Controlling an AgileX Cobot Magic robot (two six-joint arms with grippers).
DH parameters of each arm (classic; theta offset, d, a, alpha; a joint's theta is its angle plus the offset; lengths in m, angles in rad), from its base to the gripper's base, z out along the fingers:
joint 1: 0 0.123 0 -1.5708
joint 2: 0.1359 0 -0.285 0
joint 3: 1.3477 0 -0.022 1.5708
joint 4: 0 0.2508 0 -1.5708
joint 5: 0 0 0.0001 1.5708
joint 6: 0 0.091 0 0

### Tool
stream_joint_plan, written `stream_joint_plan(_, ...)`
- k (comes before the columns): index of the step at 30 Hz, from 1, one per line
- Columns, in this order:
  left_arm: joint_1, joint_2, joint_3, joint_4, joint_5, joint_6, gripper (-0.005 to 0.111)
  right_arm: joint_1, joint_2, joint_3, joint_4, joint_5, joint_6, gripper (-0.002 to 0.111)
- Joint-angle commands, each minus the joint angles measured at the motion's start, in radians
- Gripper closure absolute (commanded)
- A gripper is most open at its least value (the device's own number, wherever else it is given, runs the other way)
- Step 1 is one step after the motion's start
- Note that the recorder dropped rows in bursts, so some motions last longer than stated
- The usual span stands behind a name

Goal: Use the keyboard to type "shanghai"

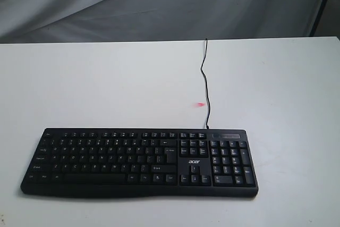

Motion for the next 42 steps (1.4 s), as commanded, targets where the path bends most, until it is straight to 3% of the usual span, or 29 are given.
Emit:
stream_joint_plan(1, 0.002, -0.005, 0.005, -0.001, -0.011, -0.002, 0.106, -0.002, -0.004, 0.004, 0.011, -0.087, 0.006, 0.108)
stream_joint_plan(5, 0.002, -0.005, 0.005, -0.001, -0.011, -0.002, 0.106, -0.002, -0.004, 0.004, 0.068, -0.167, 0.049, 0.108)
stream_joint_plan(11, 0.002, -0.005, 0.005, -0.001, -0.011, -0.002, 0.106, -0.002, -0.004, 0.004, 0.330, -0.315, 0.087, 0.108)
stream_joint_plan(26, 0.002, -0.005, 0.005, -0.001, -0.011, -0.002, 0.106, -0.002, -0.004, 0.004, 0.340, -0.365, 0.083, 0.108)
stream_joint_plan(35, 0.002, -0.005, 0.005, -0.001, -0.011, -0.002, 0.106, -0.002, 0.004, -0.144, 0.317, -0.196, 0.086, 0.108)
stream_joint_plan(42, 0.002, -0.005, 0.005, -0.001, -0.011, -0.002, 0.106, -0.002, 0.189, -0.289, 0.313, -0.091, 0.086, 0.108)
